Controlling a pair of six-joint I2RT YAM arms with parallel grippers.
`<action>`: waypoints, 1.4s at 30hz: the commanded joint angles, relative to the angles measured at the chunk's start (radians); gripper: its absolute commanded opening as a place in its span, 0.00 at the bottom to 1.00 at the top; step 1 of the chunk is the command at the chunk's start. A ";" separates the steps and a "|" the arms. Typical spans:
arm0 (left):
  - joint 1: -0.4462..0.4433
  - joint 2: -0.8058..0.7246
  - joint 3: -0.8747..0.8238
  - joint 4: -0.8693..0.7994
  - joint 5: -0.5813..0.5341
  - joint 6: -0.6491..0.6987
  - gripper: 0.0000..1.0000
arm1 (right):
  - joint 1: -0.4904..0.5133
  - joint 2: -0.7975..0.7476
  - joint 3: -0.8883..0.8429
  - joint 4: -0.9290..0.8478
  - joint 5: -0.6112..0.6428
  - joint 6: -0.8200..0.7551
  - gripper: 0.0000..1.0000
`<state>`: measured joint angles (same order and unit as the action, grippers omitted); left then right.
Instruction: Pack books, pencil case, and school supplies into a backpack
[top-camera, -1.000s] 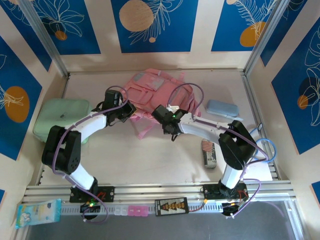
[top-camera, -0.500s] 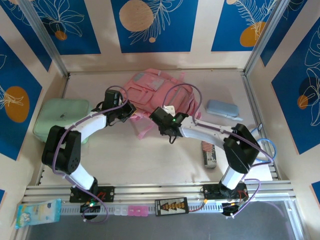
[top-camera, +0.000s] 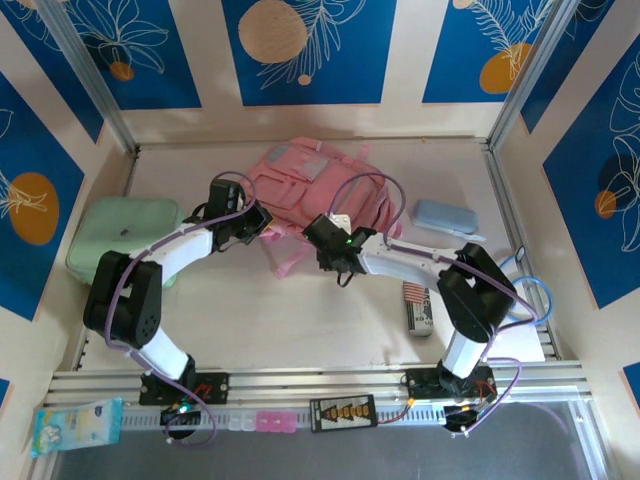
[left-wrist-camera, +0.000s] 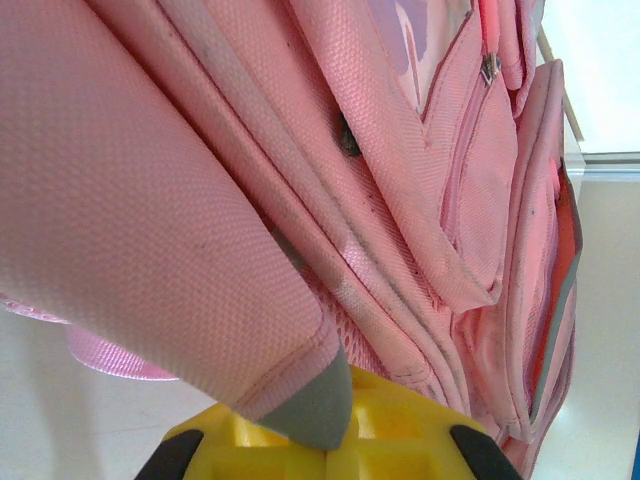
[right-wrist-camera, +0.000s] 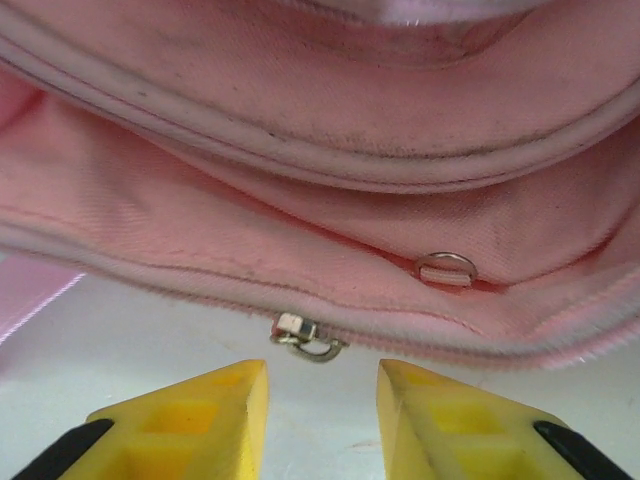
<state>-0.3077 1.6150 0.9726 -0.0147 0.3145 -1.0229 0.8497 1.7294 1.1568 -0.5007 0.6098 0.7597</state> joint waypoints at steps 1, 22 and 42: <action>0.005 -0.005 0.031 0.059 0.058 0.005 0.00 | -0.009 0.035 0.053 0.010 0.032 0.015 0.32; 0.020 -0.009 0.045 -0.010 0.000 0.072 0.00 | -0.095 -0.097 -0.117 -0.105 0.117 0.112 0.10; 0.025 0.003 0.057 -0.012 0.022 0.077 0.00 | -0.066 -0.195 -0.137 -0.010 0.046 -0.039 0.34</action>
<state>-0.2878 1.6180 0.9794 -0.0460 0.3244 -0.9665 0.7696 1.5810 1.0290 -0.5262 0.6575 0.7486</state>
